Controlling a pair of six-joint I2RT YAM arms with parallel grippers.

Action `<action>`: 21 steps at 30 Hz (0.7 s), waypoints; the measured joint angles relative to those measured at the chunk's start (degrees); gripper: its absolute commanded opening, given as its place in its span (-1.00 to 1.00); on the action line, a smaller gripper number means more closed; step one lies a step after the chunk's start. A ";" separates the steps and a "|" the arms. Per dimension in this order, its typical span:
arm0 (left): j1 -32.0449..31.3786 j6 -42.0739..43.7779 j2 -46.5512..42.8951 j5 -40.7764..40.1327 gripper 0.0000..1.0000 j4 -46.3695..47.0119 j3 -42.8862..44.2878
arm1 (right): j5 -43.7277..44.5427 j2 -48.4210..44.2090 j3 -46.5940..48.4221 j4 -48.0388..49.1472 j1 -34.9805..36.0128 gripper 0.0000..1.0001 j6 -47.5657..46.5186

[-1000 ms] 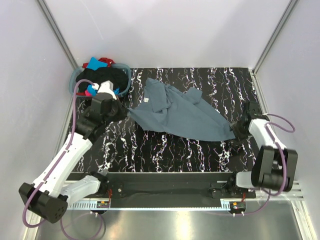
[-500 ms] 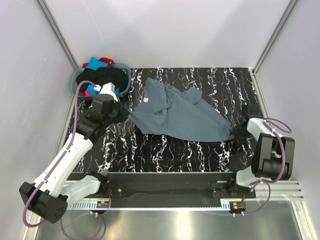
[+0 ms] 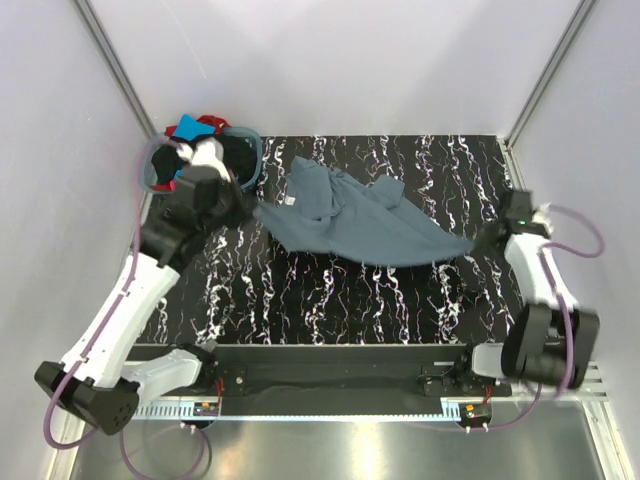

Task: Fold and stack the t-shirts
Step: Flatten the tshirt out

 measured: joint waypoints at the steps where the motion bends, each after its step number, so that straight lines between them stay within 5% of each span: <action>1: 0.00 -0.11 1.31 0.07 -1.00 -1.05 4.26 | 0.33 -3.28 3.15 -2.21 0.00 -1.00 -0.68; 7: 0.00 -3.45 2.38 1.95 -1.00 0.15 27.47 | 1.29 -20.90 33.35 -6.82 0.00 -1.00 -3.39; 13: -0.02 -9.60 -12.46 7.26 -1.00 -1.18 25.86 | 1.49 -41.77 47.23 -14.78 0.00 -1.00 -3.85; 21: 0.00 -13.05 -18.95 10.54 -1.00 -5.92 35.06 | 1.66 -46.95 59.89 -22.71 0.00 -1.00 -3.72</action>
